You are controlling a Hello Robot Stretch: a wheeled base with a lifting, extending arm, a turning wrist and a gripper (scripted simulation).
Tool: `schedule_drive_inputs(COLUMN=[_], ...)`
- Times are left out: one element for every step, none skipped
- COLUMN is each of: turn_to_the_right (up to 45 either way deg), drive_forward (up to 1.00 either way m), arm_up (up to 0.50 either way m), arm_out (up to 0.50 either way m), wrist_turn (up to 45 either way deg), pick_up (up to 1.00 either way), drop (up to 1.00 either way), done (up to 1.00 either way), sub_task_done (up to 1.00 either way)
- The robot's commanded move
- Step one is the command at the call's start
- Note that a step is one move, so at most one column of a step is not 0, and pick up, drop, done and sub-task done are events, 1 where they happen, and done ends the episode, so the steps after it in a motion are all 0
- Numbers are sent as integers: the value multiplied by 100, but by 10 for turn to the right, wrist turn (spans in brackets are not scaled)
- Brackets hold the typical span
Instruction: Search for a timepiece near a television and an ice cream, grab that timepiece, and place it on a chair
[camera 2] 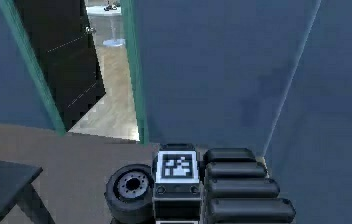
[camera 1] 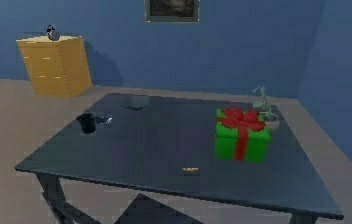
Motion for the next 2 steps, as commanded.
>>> schedule_drive_inputs(turn_to_the_right=[-450,-300], drive_forward=[0,0], arm_up=[0,0], arm_out=[0,0], wrist_turn=[0,0], pick_up=[0,0], drop=[0,0], done=[0,0], sub_task_done=[0,0])
